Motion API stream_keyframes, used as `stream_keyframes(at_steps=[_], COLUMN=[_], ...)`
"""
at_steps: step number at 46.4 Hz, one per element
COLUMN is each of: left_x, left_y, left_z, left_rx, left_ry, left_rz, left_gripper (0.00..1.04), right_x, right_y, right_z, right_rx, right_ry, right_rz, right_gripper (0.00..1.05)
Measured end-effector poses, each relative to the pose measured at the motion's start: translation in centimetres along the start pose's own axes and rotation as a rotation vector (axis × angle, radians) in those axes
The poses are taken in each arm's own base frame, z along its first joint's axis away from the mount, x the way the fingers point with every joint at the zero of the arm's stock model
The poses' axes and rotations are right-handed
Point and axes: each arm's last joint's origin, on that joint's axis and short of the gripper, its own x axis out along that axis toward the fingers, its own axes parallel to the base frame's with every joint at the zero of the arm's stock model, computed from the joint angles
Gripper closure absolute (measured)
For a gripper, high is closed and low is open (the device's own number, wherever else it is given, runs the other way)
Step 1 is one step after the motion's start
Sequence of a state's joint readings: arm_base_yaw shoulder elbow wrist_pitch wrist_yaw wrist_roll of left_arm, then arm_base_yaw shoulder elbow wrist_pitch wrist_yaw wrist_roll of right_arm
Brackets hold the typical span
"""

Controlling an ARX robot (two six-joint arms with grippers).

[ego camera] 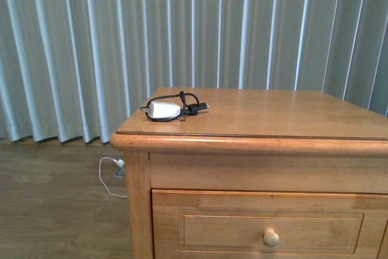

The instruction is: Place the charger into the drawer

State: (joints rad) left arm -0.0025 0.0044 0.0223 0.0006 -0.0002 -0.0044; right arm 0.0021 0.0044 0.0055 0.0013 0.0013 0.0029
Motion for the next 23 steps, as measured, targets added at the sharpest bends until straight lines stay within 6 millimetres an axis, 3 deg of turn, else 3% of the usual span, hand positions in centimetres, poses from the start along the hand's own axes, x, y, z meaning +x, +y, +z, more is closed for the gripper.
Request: stream_keyframes(at_steps=[23], left_x=[0.00], left_y=[0.00], left_z=[0.00], left_rx=[0.000], left_ry=[0.000], left_rz=[0.000], left_gripper=[0.06], right_x=[0.00], right_y=[0.00], right_z=[0.00], right_rx=[0.000], right_ry=[0.000], right_rz=[0.000], right_gripper=[0.09])
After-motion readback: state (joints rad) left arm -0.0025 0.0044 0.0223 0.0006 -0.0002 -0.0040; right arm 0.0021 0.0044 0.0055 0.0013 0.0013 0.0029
